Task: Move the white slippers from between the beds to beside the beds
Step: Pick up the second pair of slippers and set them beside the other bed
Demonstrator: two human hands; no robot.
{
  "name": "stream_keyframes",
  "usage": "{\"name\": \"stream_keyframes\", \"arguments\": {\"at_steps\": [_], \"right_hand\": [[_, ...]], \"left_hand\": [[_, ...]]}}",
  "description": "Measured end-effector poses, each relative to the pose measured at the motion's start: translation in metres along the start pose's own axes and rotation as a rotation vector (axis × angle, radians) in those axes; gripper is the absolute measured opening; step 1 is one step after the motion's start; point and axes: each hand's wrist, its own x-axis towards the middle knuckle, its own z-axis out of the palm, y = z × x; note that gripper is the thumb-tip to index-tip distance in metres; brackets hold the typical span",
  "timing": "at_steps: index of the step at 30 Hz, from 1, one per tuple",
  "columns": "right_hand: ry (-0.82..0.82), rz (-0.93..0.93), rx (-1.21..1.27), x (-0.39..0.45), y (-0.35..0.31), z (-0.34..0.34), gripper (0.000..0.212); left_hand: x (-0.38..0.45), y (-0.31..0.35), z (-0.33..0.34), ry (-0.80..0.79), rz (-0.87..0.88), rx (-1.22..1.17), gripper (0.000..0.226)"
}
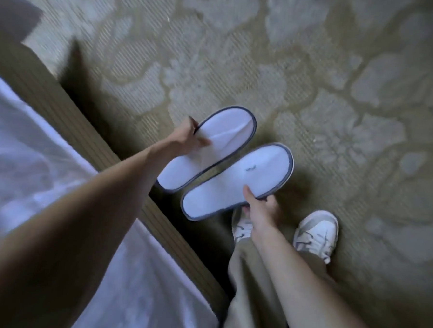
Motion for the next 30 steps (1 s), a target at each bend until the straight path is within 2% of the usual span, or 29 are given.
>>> {"name": "stream_keyframes", "arguments": {"at_steps": [7, 13, 20, 25, 28, 30], "right_hand": [[0.029, -0.073, -0.090, 0.086, 0.006, 0.002, 0.034], [0.073, -0.121, -0.172, 0.118, 0.001, 0.010, 0.035], [0.203, -0.223, -0.345, 0.125, 0.004, 0.024, 0.041], [0.271, -0.255, -0.736, 0.114, -0.012, 0.023, 0.055], [0.266, -0.259, -0.968, 0.105, -0.021, 0.020, 0.068], [0.230, -0.251, -1.055, 0.096, -0.025, 0.016, 0.073]], "left_hand": [[0.067, -0.016, 0.053, 0.042, 0.106, -0.093, 0.045], [0.083, -0.023, 0.064, 0.083, 0.087, -0.142, 0.043], [0.088, -0.022, 0.064, 0.282, 0.147, -0.045, 0.050], [0.080, -0.023, 0.070, 0.412, 0.158, 0.094, 0.051], [0.073, -0.025, 0.078, 0.493, 0.104, 0.073, 0.050], [0.063, -0.024, 0.082, 0.485, 0.077, 0.047, 0.051]]}}
